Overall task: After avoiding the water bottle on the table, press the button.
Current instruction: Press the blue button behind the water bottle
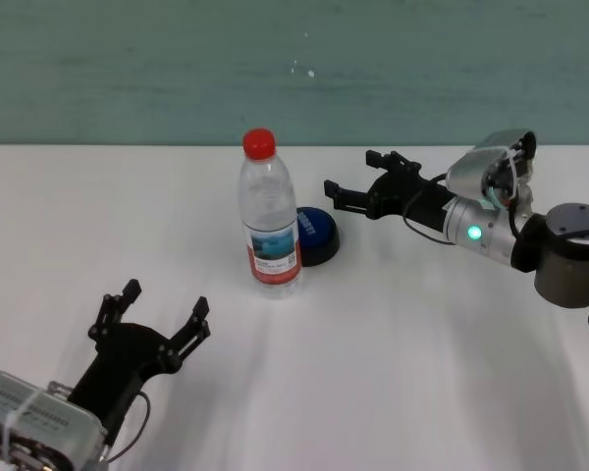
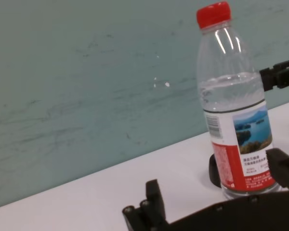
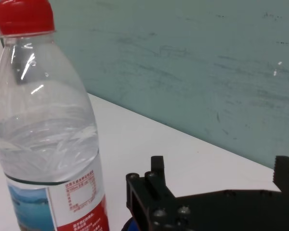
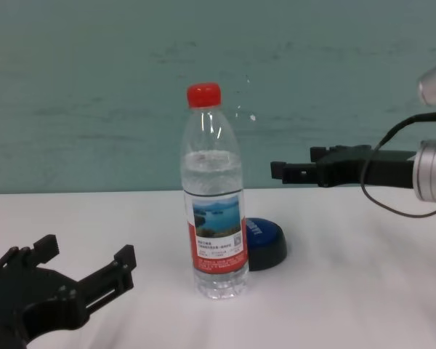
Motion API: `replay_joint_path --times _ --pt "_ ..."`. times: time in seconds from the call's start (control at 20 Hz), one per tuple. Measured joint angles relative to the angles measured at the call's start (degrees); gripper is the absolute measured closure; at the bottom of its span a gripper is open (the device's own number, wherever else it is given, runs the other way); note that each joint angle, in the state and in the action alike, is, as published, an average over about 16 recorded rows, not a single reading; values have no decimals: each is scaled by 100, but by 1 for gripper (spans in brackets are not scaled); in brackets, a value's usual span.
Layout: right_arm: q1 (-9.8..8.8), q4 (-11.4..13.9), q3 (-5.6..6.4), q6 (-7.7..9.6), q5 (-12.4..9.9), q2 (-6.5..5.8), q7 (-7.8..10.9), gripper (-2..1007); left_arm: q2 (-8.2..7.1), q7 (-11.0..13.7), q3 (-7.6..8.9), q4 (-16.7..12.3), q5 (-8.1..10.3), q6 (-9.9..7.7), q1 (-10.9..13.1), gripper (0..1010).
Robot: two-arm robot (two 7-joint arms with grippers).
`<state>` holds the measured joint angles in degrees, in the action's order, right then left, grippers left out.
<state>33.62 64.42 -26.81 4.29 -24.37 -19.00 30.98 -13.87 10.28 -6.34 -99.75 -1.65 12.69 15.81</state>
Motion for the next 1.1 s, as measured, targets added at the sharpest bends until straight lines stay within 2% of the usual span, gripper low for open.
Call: replay_joint_path --times 0.5,1.1 --pt "254 -428 -76 -68 117 189 69 1 0 0 0 0 0 0 0 10" --pt "571 -1208 -135 -224 314 483 176 1 0 0 0 0 0 0 0 10"
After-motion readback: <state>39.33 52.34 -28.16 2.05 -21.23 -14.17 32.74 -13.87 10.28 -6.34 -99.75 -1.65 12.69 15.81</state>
